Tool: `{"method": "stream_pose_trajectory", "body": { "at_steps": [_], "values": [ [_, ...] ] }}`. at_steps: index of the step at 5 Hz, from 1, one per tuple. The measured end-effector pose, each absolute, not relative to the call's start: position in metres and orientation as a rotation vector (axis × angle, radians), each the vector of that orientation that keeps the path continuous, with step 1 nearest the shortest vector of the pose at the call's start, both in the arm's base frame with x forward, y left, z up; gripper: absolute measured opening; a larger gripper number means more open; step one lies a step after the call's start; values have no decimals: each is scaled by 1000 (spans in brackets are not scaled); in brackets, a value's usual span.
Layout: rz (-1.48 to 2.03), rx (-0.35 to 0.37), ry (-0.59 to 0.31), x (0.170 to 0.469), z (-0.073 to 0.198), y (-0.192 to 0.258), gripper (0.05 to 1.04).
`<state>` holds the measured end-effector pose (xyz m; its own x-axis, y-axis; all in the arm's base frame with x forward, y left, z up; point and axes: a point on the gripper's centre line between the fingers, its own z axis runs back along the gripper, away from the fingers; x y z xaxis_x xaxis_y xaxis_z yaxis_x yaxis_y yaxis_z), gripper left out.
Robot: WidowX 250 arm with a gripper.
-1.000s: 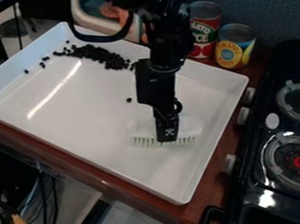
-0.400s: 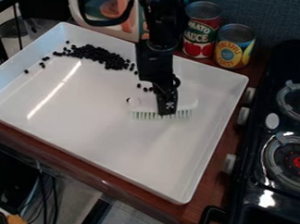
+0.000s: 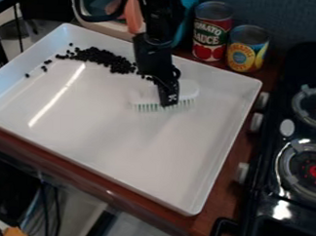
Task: Sweep into pile
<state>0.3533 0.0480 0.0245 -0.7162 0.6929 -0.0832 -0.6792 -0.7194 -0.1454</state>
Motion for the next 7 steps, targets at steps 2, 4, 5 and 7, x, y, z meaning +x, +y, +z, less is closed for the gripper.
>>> {"method": "stream_pose_trajectory", "body": {
  "at_steps": [2, 4, 5, 7],
  "values": [
    [2424, -201, -179, 365, 24, 70, 719],
    [2514, -243, -195, 378, 24, 88, 719],
    [2549, -258, -204, 382, 26, 94, 719],
    [2670, -245, -225, 379, 26, 135, 719]
  ]
}}
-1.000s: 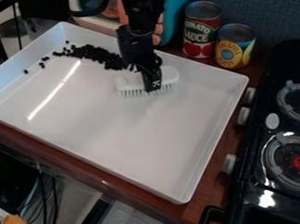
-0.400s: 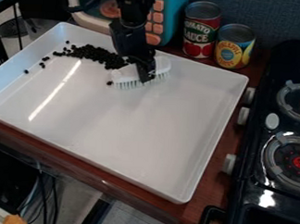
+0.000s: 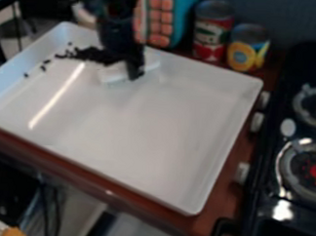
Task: Sweep into pile
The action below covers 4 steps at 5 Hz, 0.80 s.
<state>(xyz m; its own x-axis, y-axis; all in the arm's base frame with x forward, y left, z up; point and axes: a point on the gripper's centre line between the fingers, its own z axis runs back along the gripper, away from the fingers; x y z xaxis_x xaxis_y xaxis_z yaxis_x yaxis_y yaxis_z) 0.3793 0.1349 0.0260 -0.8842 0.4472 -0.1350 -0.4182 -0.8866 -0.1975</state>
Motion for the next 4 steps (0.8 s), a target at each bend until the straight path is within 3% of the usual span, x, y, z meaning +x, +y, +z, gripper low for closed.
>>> {"method": "stream_pose_trajectory", "body": {
  "at_steps": [4],
  "values": [
    [2796, -230, -306, 381, 27, 198, 719]
  ]
}}
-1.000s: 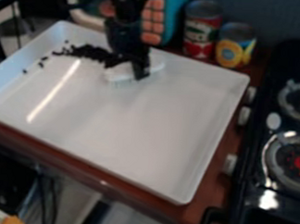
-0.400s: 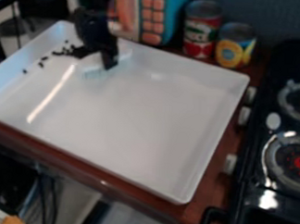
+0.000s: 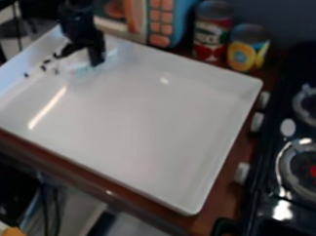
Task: Sweep into pile
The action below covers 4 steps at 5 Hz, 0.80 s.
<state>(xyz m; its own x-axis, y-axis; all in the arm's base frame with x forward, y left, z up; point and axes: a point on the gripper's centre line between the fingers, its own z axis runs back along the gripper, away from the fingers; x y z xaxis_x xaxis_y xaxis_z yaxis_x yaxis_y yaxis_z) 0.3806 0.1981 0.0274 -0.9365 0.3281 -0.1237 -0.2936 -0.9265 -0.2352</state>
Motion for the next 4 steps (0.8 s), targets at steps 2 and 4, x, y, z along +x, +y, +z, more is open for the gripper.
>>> {"method": "stream_pose_trajectory", "body": {
  "at_steps": [2, 4],
  "values": [
    [2852, -272, -180, 379, 29, 187, 719],
    [2797, -364, -25, 363, 63, 154, 719]
  ]
}}
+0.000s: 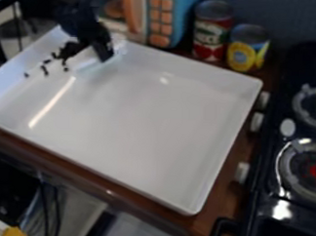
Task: Sweep into pile
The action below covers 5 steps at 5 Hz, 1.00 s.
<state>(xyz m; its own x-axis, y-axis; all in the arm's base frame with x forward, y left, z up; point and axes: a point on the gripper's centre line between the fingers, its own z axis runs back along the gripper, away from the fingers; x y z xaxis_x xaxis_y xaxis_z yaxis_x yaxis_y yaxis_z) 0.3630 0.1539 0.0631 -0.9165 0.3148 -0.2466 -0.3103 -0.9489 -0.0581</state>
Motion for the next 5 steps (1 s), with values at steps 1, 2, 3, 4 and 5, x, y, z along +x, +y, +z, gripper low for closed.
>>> {"method": "stream_pose_trajectory", "body": {
  "at_steps": [1, 2, 3, 4, 5],
  "values": [
    [2741, -370, -33, 351, 69, 148, 719],
    [2669, -299, -37, 337, 60, 147, 719],
    [2563, -182, -30, 313, 49, 160, 719],
    [2453, -162, -44, 295, 49, 156, 719],
    [2255, -94, -27, 290, 56, 157, 719]
  ]
}}
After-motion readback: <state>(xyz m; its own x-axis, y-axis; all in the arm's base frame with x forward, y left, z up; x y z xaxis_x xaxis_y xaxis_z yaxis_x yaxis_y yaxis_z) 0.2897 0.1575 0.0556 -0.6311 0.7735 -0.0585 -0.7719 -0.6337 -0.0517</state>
